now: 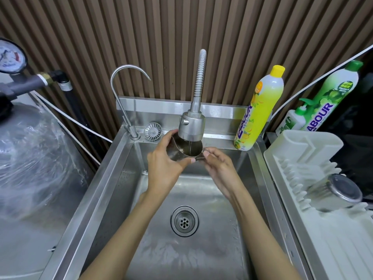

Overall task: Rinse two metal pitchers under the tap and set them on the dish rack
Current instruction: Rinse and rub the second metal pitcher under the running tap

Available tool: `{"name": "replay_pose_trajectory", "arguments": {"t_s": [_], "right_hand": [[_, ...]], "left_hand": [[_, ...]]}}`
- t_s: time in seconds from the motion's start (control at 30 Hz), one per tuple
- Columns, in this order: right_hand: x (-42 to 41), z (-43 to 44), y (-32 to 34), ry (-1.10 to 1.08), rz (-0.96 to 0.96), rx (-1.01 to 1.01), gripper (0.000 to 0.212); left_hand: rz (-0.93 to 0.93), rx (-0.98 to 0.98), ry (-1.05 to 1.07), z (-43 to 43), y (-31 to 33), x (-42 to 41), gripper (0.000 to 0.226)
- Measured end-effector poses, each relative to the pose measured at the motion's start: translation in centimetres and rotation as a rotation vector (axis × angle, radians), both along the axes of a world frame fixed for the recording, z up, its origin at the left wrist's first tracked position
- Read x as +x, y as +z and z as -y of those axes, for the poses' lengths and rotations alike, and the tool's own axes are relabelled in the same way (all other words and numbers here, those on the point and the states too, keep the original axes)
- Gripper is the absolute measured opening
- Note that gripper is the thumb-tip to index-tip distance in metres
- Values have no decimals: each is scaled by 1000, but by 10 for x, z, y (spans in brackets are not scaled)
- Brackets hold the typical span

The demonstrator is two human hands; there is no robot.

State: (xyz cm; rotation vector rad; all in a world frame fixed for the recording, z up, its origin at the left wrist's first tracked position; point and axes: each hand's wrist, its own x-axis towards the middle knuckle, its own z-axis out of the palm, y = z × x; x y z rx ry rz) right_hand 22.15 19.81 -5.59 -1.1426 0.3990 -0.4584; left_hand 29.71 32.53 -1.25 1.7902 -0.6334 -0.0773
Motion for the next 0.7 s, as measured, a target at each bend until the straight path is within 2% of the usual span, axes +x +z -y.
{"name": "replay_pose_trajectory", "arguments": {"t_s": [0.1,0.2,0.27,0.4,0.5,0.6,0.7], "right_hand": [[-2,-7,-3,14,-18,27,16],[-6,-10,0,-17,-131,-72,14],[-8,-8,6,-47,-202,-161,13],[-14,0,21,-89,-344,-312,15],[-18,4,37,-111,-500,-561,18],[-24,-1,55,-165,-595,-869,18],[-27,-7,65,-186,-570,-1033,12]], "left_hand": [[84,174,50,-7,6,1,81],[39,263,66,-11,3,6,81],[-39,262,66,-14,-2,8,72],[-301,198,4,-16,-19,7,51],[-522,58,-115,-11,-35,2,37],[-657,-53,-239,-4,-48,-1,44],[-677,-141,-301,7,-52,-3,50]]}}
